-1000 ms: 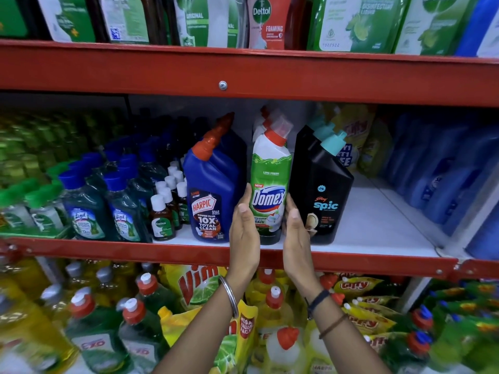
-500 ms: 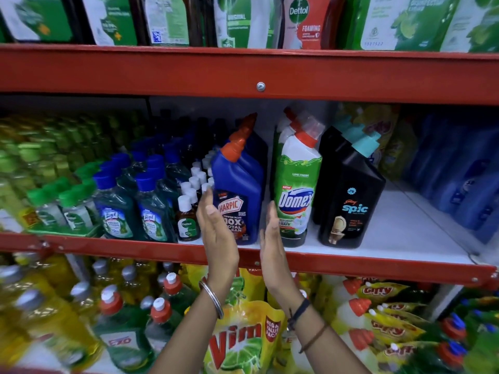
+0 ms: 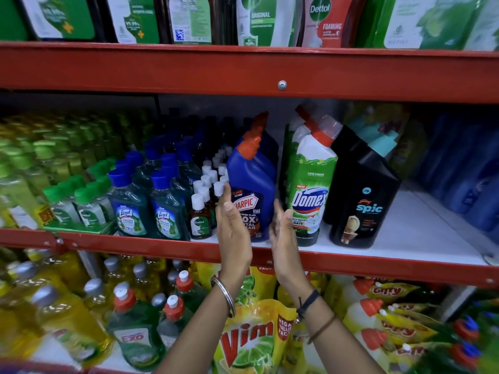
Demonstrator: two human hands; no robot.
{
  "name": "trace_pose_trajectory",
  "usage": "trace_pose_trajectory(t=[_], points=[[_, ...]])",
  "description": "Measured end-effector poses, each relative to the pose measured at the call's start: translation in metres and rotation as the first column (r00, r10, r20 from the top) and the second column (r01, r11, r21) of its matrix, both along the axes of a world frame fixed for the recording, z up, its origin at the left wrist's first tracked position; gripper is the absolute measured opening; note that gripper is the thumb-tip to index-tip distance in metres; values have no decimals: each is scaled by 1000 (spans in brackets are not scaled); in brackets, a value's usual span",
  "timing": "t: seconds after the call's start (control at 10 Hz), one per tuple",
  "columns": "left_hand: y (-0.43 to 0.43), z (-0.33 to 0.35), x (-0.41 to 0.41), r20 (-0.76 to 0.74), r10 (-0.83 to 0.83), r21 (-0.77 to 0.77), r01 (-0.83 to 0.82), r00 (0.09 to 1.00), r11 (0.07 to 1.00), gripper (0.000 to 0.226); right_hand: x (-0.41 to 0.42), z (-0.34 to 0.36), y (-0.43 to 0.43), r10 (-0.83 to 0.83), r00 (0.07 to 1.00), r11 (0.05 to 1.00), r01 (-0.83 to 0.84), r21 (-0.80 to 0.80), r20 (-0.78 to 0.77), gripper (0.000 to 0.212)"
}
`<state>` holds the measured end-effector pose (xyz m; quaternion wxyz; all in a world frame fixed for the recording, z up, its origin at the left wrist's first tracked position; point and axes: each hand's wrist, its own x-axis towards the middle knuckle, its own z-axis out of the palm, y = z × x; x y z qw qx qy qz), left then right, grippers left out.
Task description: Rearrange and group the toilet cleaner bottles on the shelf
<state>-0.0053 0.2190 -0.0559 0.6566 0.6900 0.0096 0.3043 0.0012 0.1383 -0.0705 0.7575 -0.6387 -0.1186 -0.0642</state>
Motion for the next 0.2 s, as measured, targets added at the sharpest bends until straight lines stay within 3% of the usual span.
trace_pose_trajectory(t=[0.1,0.2], points=[[-4,-3,-4,62,72,71,-76,996,995,68,-9,5,-9,-59,998,997,60,-41,34,81],[-13,5,-10,275,123,228,-189,954,955,53,-39,-7,-36,-163,979,980,175,-91,121,52]])
